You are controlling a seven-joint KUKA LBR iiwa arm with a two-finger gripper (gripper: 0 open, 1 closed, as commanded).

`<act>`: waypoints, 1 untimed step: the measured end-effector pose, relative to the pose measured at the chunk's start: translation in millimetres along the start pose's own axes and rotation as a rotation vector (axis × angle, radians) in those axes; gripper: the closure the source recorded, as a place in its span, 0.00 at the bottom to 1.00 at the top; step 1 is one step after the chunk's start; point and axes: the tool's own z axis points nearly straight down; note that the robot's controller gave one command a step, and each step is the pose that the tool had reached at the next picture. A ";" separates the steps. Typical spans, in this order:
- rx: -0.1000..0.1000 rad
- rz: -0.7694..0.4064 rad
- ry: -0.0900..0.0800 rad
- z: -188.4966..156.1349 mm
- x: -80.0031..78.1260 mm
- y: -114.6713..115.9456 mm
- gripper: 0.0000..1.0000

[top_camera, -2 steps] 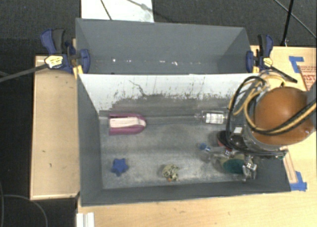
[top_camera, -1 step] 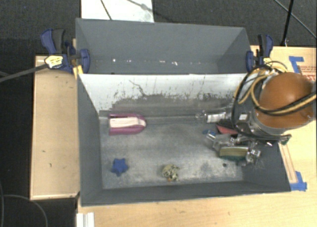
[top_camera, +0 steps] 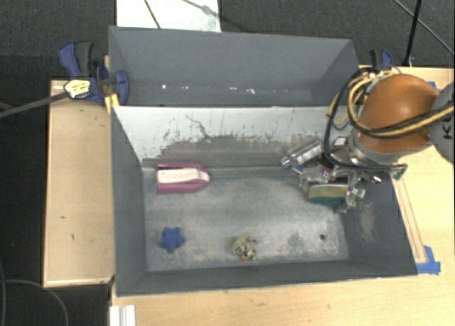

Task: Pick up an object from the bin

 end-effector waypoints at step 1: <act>0.004 0.007 -0.002 -1.9 0.5 -0.9 1.00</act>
Offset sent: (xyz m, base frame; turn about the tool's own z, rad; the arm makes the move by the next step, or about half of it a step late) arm 0.0000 0.0000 0.0000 0.0000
